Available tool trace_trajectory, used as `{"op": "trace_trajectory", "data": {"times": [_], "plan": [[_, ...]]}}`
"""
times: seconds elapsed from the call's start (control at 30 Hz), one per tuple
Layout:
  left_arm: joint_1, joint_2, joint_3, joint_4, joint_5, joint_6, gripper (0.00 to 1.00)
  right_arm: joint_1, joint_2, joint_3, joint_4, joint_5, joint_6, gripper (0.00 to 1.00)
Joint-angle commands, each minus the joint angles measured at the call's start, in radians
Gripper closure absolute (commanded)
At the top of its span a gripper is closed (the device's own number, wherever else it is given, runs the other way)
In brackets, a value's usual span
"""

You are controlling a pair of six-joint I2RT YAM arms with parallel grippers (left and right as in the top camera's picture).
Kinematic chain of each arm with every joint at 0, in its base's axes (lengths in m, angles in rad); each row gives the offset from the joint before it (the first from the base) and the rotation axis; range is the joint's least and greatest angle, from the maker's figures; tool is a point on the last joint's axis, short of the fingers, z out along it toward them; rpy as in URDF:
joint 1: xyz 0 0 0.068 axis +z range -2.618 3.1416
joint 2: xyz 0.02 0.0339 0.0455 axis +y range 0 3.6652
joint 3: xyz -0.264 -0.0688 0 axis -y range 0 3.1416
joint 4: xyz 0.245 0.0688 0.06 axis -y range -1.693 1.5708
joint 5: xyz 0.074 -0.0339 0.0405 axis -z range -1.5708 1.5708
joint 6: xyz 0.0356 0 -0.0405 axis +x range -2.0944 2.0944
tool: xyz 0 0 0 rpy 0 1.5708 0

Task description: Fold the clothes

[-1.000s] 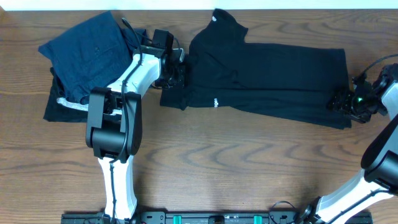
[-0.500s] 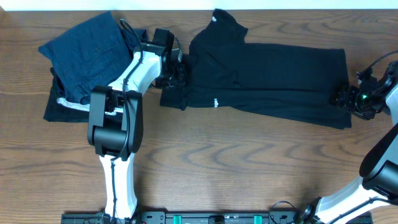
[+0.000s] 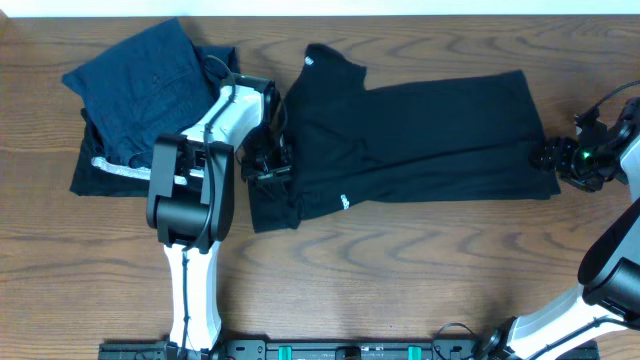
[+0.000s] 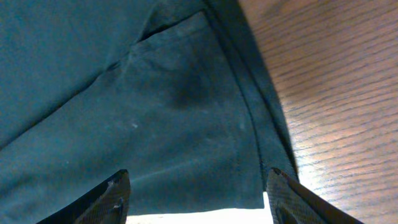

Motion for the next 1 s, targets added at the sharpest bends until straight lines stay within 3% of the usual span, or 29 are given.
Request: {"op": "trace_trajectory", "data": {"times": [0.0, 0.13, 0.2, 0.27, 0.3, 0.37, 0.67, 0.87, 0.97], "plan": [[-0.027, 0.069, -0.04, 0.001, -0.107, -0.001, 0.66, 0.008, -0.013, -0.005, 0.0, -0.007, 0.007, 0.31], [-0.066, 0.047, -0.04, 0.007, -0.107, -0.002, 0.69, 0.012, -0.013, -0.014, 0.005, -0.015, -0.023, 0.32], [-0.082, 0.016, -0.04, 0.019, -0.107, -0.002, 0.69, 0.023, -0.013, -0.014, 0.007, -0.033, -0.066, 0.41], [-0.095, -0.035, -0.039, 0.033, -0.107, -0.008, 0.69, 0.039, -0.013, -0.014, 0.016, -0.038, -0.076, 0.65], [-0.1, -0.068, -0.039, 0.043, -0.107, -0.011, 0.68, 0.048, -0.013, -0.014, 0.024, -0.035, -0.076, 0.83], [-0.103, -0.137, -0.039, 0.061, -0.107, -0.027, 0.68, 0.064, -0.006, -0.014, 0.043, -0.033, -0.075, 0.99], [-0.098, -0.38, -0.039, 0.242, -0.164, -0.031, 0.67, 0.089, 0.095, -0.02, 0.125, 0.082, -0.052, 0.99], [-0.098, -0.379, -0.039, 0.36, -0.178, -0.031, 0.67, 0.085, 0.191, -0.02, 0.114, 0.085, -0.044, 0.99], [-0.098, -0.378, -0.039, 0.388, -0.186, -0.026, 0.67, 0.07, 0.213, -0.02, 0.033, 0.22, 0.047, 0.99]]}}
